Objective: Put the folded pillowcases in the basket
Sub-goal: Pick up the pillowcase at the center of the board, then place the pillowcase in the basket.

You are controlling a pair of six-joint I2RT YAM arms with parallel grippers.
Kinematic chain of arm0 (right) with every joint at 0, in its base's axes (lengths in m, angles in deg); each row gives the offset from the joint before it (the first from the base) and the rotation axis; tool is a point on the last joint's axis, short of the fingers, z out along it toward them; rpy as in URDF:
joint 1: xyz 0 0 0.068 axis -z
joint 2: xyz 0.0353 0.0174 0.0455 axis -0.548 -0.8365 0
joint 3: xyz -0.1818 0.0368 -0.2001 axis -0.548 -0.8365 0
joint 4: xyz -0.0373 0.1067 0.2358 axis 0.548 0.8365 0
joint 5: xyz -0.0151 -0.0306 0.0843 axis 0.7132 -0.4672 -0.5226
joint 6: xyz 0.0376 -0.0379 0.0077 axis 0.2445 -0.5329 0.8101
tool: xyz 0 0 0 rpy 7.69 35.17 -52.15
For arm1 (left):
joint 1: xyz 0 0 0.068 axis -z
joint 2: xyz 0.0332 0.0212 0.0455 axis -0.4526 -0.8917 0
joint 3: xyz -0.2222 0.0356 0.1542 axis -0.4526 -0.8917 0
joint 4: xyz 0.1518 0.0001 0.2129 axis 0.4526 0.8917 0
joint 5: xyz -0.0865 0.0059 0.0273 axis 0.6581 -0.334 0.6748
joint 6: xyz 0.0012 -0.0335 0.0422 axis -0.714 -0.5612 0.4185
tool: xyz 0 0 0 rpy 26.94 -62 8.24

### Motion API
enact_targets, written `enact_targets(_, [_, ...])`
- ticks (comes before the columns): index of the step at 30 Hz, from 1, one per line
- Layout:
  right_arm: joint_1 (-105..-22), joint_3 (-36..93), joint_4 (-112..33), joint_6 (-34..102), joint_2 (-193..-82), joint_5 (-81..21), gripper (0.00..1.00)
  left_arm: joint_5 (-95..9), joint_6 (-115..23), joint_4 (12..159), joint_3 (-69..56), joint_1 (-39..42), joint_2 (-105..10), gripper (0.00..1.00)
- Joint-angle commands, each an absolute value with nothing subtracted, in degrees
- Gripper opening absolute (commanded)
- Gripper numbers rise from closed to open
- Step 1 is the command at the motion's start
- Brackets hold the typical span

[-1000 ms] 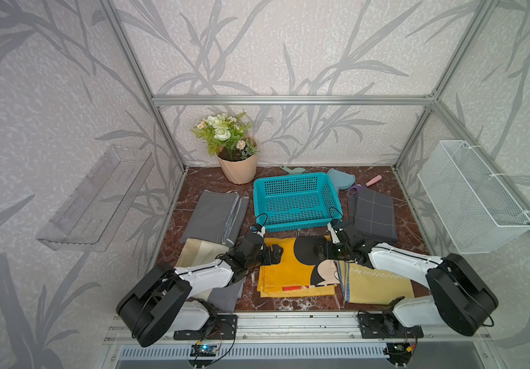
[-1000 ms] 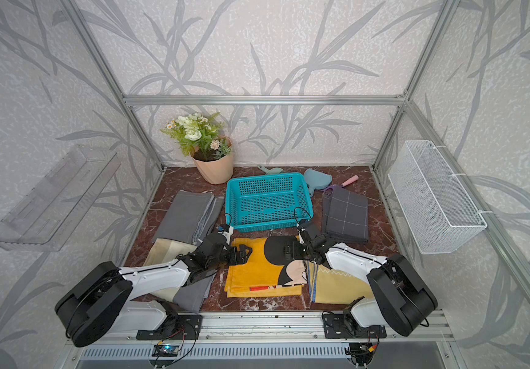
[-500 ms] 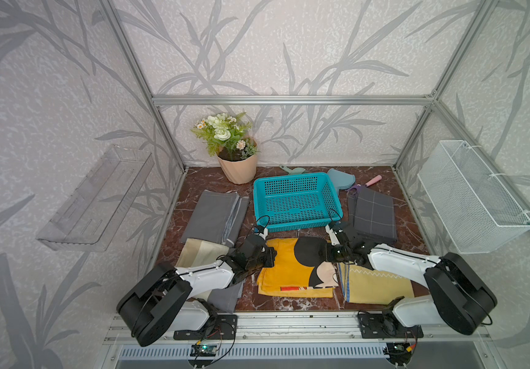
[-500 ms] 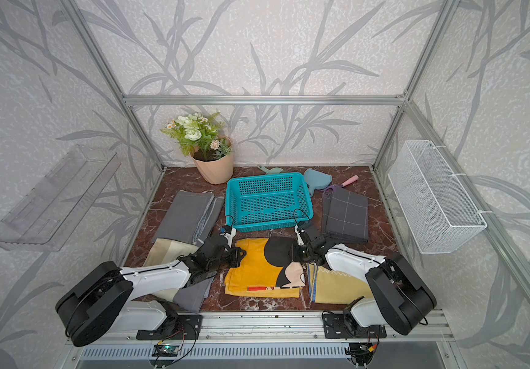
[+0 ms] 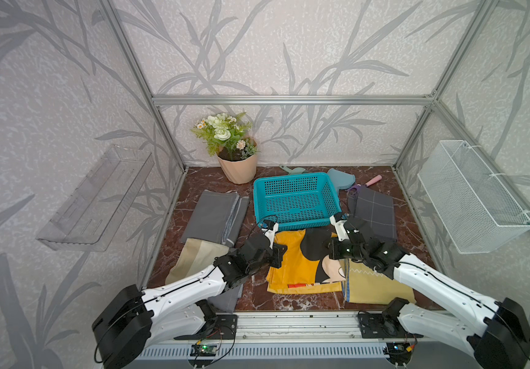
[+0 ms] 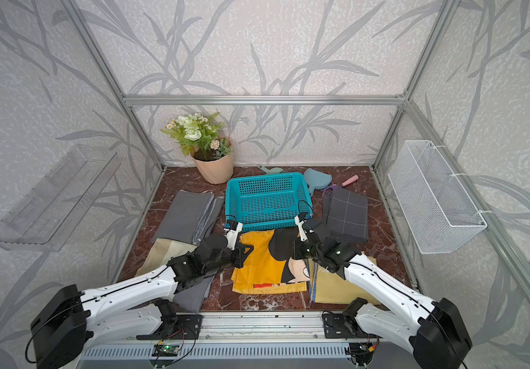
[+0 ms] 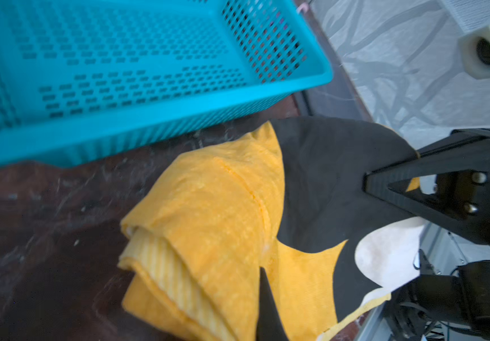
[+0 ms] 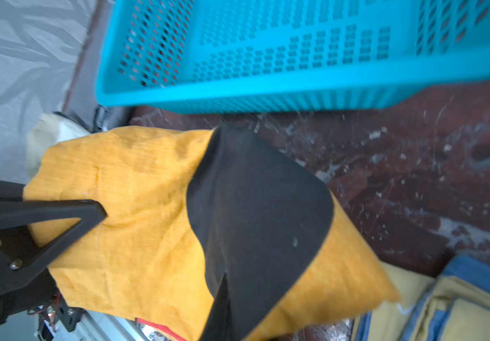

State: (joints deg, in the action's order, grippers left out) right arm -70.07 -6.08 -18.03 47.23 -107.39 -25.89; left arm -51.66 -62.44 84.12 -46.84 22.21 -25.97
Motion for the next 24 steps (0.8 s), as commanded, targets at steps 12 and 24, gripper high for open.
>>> enact_targets(12, [-59.56, 21.27, -16.23, 36.51, -123.18, -27.41, 0.00, -57.64, -51.05, 82.24, -27.87, 13.67, -35.57, 0.00])
enact_targets(24, [-51.29, 40.84, -16.25, 33.91, -147.35, -34.47, 0.00, -47.60, -52.38, 74.01, -16.47, -0.17, -55.04, 0.00])
